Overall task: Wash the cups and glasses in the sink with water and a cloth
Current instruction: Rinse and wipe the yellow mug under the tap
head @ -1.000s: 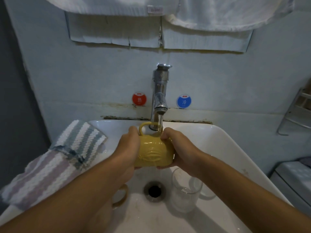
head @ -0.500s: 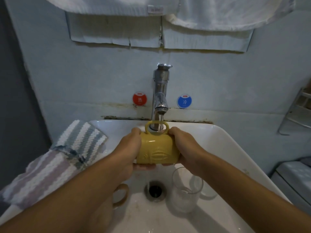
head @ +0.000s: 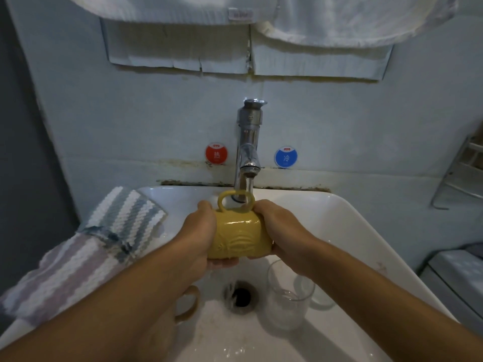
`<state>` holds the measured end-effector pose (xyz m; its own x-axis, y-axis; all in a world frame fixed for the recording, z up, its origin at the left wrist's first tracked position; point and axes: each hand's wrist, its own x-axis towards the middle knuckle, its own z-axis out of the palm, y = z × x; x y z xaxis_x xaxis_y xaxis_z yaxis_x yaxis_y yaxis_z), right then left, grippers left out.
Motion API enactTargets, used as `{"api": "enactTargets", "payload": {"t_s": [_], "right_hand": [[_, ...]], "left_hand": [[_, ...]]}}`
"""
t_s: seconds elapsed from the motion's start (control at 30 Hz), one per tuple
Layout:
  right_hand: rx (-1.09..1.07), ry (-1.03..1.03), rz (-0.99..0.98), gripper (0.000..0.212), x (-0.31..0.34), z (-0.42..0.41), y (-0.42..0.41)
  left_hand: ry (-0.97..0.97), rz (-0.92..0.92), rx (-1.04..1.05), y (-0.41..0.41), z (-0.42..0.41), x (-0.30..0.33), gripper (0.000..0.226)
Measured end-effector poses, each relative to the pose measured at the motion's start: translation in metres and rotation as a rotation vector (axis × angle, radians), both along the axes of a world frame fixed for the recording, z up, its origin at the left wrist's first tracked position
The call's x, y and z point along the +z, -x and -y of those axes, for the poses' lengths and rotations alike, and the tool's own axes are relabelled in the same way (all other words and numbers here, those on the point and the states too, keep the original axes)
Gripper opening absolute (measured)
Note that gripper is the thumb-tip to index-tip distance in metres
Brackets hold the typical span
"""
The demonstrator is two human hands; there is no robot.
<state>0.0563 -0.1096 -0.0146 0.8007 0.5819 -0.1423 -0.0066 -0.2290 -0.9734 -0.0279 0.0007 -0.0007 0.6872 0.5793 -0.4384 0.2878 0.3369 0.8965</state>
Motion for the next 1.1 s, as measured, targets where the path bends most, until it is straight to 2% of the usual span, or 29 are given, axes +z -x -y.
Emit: {"api": "enactTargets", "payload": {"t_s": [0.23,0.33,0.5,0.7,0.77,0.87,0.93,1.1], "right_hand": [[0.048,-0.055,-0.031,0.019,0.0,0.0,-0.001],[0.069,-0.053,-0.008,0.026,-0.001,0.0,-0.002],[0.053,-0.072,-0.092,0.034,0.0,-0.001,-0.004],[0.037,-0.081,-0.175,0.016,0.001,0.001,-0.009],[0.007,-0.092,-0.194,0.02,-0.001,0.0,-0.01],[-0.04,-0.131,-0.239,0.042,-0.004,-0.003,-0.013],[-0.062,-0.149,-0.25,0.046,-0.004,-0.003,-0.015],[0.009,-0.086,-0.231,0.027,0.004,0.002,-0.01]], "left_hand": [[-0.008,0.006,0.024,0.0,-0.001,0.003,0.036],[-0.003,0.006,0.029,-0.001,-0.002,0.002,0.033],[-0.013,0.024,0.028,-0.003,-0.002,-0.002,0.04],[-0.064,0.023,0.008,-0.004,0.002,-0.001,0.037],[-0.064,0.026,0.003,-0.004,0.003,-0.002,0.035],[-0.073,0.052,0.008,-0.005,0.002,-0.001,0.037],[-0.083,0.074,0.013,-0.006,0.002,0.0,0.038],[-0.211,0.084,0.052,-0.012,0.001,-0.001,0.037]]}}
